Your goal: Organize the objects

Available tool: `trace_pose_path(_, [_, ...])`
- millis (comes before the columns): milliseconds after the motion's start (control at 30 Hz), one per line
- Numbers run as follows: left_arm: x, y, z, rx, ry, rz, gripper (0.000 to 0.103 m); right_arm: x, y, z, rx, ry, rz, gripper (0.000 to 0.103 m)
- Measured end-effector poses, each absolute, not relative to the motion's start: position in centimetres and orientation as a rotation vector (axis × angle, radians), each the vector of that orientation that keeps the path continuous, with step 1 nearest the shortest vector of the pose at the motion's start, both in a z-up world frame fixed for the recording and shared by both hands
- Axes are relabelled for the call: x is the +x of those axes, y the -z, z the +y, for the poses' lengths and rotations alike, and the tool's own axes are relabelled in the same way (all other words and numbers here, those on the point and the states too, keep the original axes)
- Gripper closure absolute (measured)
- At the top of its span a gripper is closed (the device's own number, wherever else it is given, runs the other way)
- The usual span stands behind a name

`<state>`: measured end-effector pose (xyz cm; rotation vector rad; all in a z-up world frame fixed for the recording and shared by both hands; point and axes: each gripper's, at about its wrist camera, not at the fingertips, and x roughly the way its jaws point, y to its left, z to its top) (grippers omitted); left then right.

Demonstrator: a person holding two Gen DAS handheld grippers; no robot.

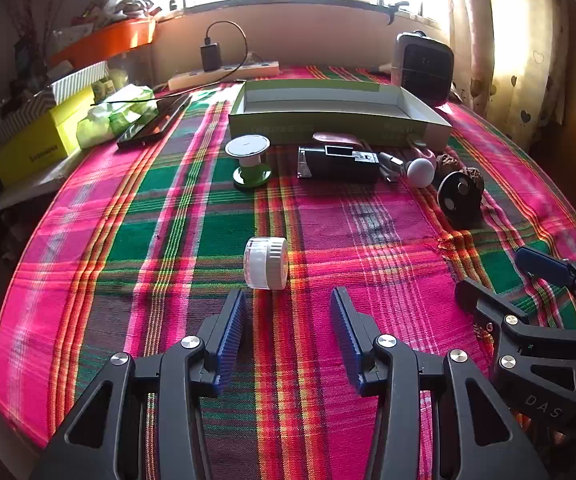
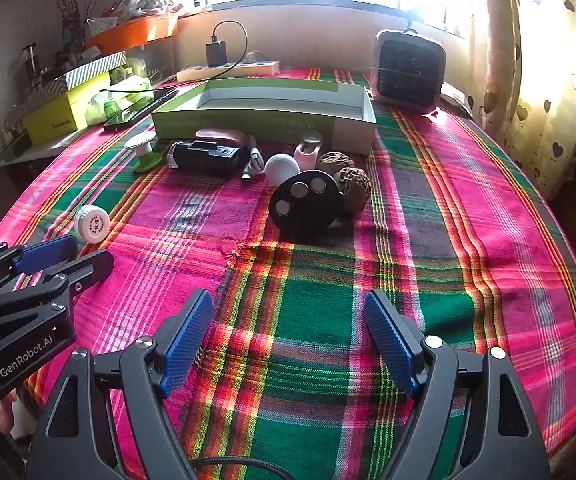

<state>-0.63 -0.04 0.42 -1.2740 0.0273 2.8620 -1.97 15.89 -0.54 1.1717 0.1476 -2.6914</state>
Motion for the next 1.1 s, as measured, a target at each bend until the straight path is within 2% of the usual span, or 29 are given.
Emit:
trace_pose_path(300, [-0.6, -0.7, -0.6, -1.286, -2.838, 0.044, 0.061, -2.2, 0.5, 16.0, 1.159, 2.669, 0.158, 0.025])
trace_pose_path(500, [-0.9, -1.0, -2.8, -1.247, -2.838, -0.052, 0.061, -2.5, 0.1, 16.3, 1.137, 2.645, 0.15, 0.025])
trace_pose_path(733, [-1.9, -1.0, -3.6, -1.247, -2.775, -0.116, 0.061, -4.0, -1.0, 16.2, 1.109, 2.636, 0.156, 0.029])
trace_pose_path(1100, [-2.9, -0.8, -3.2, -1.276, -2.769, -0.103, 0.061, -6.4, -0.8, 16.2, 1.153, 2.636, 0.122, 0.036])
